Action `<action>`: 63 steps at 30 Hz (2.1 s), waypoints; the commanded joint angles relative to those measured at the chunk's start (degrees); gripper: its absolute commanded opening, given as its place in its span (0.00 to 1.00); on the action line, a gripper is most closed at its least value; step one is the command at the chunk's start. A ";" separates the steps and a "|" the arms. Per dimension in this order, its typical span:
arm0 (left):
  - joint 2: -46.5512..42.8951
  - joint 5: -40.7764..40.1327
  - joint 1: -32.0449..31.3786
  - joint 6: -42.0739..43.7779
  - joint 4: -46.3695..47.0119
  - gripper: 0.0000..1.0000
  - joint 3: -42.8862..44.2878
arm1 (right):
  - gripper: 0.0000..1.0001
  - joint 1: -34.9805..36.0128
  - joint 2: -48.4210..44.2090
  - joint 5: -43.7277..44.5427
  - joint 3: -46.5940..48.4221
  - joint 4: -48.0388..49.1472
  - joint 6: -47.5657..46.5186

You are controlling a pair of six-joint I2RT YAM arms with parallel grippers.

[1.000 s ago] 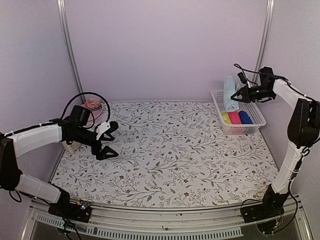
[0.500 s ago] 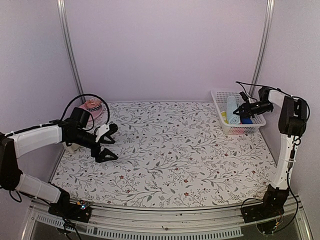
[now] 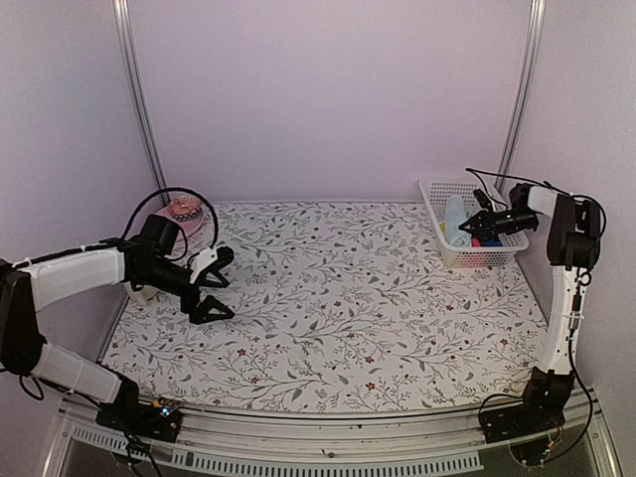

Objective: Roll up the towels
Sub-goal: Place the towel in the bin, then adjust the towel in the bin.

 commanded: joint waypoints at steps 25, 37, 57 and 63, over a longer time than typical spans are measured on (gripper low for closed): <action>1.68 1.08 1.60 0.02 -0.52 0.97 -0.08 | 0.40 0.03 -8.70 14.83 -3.57 2.92 5.51; 1.88 0.55 1.72 -0.13 -0.25 0.97 -0.17 | 0.39 3.80 -12.74 24.31 -0.87 4.71 7.71; 2.06 -0.15 1.73 -0.16 0.27 0.97 -0.43 | 0.61 21.57 -18.70 59.18 -2.27 11.35 16.14; 1.89 -0.33 1.74 -0.15 0.38 0.97 -0.61 | 0.58 24.23 -18.56 65.85 -2.72 10.64 16.36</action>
